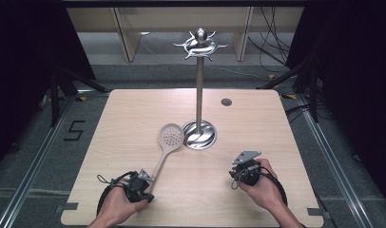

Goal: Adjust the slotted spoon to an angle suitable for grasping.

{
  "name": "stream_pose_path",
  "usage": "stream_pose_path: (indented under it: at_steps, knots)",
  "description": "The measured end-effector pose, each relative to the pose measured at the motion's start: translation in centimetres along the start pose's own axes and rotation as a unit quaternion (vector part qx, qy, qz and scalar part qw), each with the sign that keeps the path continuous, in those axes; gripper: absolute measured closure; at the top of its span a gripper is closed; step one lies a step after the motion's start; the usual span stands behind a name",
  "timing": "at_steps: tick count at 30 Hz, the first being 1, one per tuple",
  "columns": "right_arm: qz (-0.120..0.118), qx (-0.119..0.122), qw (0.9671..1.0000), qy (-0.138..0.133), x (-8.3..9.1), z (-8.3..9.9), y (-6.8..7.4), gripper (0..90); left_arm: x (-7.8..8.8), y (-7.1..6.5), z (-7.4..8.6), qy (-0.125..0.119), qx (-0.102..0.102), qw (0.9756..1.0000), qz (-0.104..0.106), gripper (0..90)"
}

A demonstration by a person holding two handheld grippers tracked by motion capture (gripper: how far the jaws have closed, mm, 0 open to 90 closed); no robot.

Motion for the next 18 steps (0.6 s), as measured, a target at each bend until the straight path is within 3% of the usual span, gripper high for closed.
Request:
stream_pose_path:
  at_steps: [4, 6, 8, 14, 18]
  knots:
    - [0.0, -0.001, 1.0, 0.001, 0.0, 0.0, 0.0, 77.4, 0.2, 0.4, 0.1, 0.004, 0.007, 1.0, -0.001, 89.3]
    - [-0.001, -0.003, 1.0, 0.003, 0.0, 0.0, 0.1, 77.3, 0.4, 1.0, 0.3, 0.01, 0.011, 0.9998, -0.012, 89.3]
    - [-0.002, -0.003, 1.0, 0.003, 0.0, 0.0, 0.1, 77.1, 0.5, 1.4, 0.4, 0.008, 0.031, 0.9993, -0.017, 89.4]
    - [-0.003, -0.005, 1.0, 0.0, 0.0, 0.1, 0.2, 76.7, 1.4, 4.4, 1.0, 0.025, 0.042, 0.9975, -0.051, 89.3]
    - [-0.002, 0.001, 1.0, 0.001, -0.1, 0.1, 0.0, 76.5, 1.7, 6.4, 1.2, 0.018, 0.068, 0.9943, -0.08, 89.3]
Point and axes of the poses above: each handheld gripper's, and its own axes: x roughly backward along the jaws, z roughly out of its underside, y roughly to its left, the point moved 8 cm from there along -x, roughly forward along the jaws, and after that the axes turned 8 degrees about -y, right-handed, at the moved point
